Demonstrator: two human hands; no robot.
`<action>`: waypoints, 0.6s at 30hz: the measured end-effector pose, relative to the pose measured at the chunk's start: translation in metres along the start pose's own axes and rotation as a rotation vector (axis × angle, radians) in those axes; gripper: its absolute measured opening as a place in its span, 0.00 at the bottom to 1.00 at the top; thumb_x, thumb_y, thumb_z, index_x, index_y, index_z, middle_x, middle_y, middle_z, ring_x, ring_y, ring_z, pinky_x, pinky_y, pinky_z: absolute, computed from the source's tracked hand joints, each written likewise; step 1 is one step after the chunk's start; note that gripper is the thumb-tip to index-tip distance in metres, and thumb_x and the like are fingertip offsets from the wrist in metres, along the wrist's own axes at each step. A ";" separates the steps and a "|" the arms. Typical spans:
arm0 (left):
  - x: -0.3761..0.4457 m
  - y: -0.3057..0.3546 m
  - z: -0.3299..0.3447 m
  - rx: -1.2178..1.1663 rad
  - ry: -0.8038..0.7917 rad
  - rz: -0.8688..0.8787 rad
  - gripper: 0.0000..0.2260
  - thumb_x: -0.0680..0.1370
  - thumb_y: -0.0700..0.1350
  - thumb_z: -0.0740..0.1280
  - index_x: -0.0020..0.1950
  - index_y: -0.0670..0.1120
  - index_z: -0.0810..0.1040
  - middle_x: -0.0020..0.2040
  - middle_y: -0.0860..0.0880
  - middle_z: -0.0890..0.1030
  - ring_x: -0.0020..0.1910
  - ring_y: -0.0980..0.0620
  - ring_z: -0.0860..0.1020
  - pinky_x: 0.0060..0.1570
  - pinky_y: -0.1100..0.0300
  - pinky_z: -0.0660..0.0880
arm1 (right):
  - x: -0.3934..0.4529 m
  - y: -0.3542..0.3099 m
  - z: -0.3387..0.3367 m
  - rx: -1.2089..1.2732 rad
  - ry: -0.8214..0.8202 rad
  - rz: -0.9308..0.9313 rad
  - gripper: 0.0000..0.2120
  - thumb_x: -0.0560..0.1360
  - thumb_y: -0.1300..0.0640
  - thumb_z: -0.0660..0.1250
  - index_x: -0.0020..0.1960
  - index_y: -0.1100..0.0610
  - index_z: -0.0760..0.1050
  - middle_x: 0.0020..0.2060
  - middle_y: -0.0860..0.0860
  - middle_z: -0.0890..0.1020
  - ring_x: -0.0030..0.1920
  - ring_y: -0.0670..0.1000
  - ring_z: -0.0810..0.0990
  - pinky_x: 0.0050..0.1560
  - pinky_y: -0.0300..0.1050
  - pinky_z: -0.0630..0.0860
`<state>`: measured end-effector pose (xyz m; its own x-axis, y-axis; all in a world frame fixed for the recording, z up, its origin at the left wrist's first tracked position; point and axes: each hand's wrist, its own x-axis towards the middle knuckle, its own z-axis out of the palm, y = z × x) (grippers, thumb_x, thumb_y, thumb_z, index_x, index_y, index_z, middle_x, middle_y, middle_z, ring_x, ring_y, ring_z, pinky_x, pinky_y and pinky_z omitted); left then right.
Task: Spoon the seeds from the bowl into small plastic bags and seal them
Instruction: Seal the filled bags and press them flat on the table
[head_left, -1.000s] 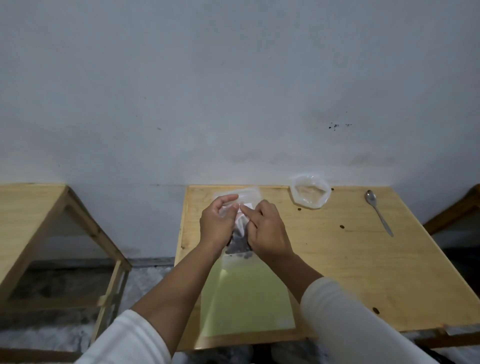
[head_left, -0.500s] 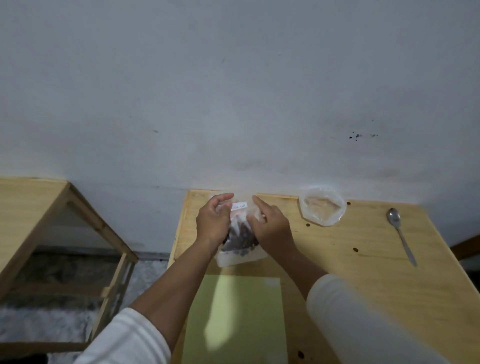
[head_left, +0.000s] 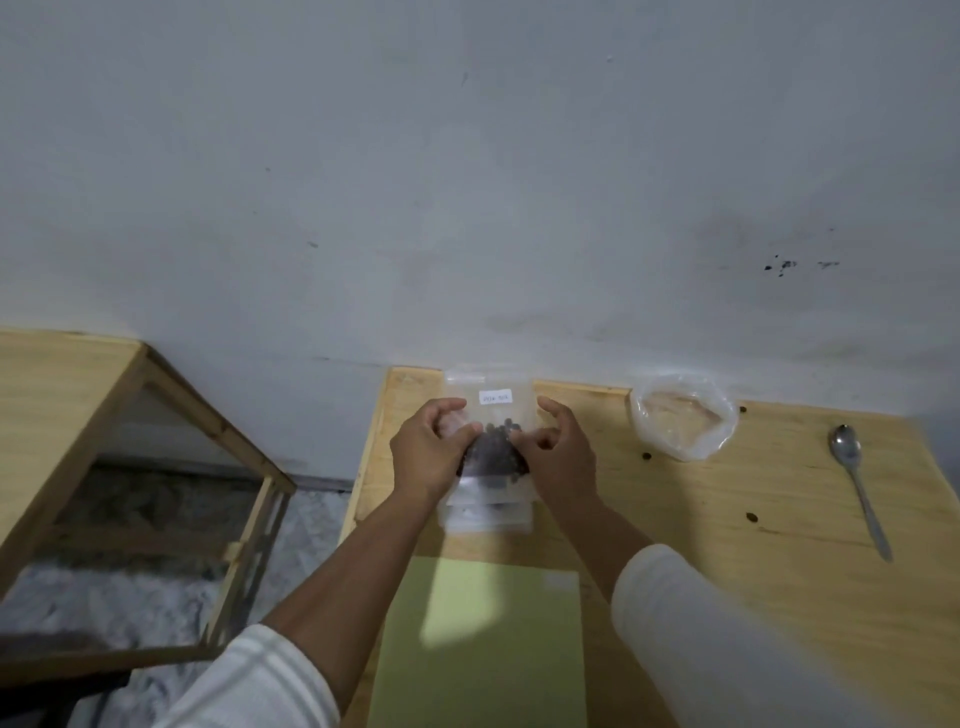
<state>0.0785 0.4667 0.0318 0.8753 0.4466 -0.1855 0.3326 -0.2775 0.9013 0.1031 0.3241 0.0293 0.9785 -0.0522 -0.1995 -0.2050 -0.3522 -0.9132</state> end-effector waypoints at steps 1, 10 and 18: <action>0.000 -0.003 0.000 0.024 -0.005 0.000 0.13 0.70 0.46 0.74 0.53 0.51 0.80 0.51 0.52 0.82 0.51 0.53 0.78 0.49 0.64 0.71 | 0.000 0.003 0.003 -0.018 0.001 0.001 0.22 0.71 0.59 0.70 0.64 0.52 0.71 0.36 0.50 0.77 0.36 0.44 0.74 0.31 0.22 0.68; -0.001 -0.027 0.005 0.184 -0.056 -0.029 0.16 0.71 0.47 0.74 0.57 0.46 0.80 0.60 0.48 0.79 0.58 0.51 0.76 0.62 0.60 0.71 | -0.005 0.030 0.014 -0.274 -0.038 -0.113 0.14 0.74 0.59 0.68 0.59 0.56 0.76 0.41 0.51 0.77 0.41 0.47 0.74 0.38 0.24 0.65; -0.003 -0.037 0.010 0.246 -0.134 0.002 0.22 0.72 0.47 0.72 0.64 0.43 0.76 0.69 0.47 0.71 0.52 0.53 0.77 0.59 0.67 0.70 | -0.003 0.039 0.013 -0.366 -0.057 -0.125 0.15 0.74 0.58 0.67 0.60 0.57 0.76 0.45 0.54 0.77 0.43 0.47 0.72 0.38 0.23 0.63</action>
<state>0.0672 0.4676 -0.0053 0.9094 0.3338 -0.2483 0.3914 -0.4842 0.7826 0.0923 0.3229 -0.0107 0.9904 0.0605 -0.1241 -0.0530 -0.6634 -0.7464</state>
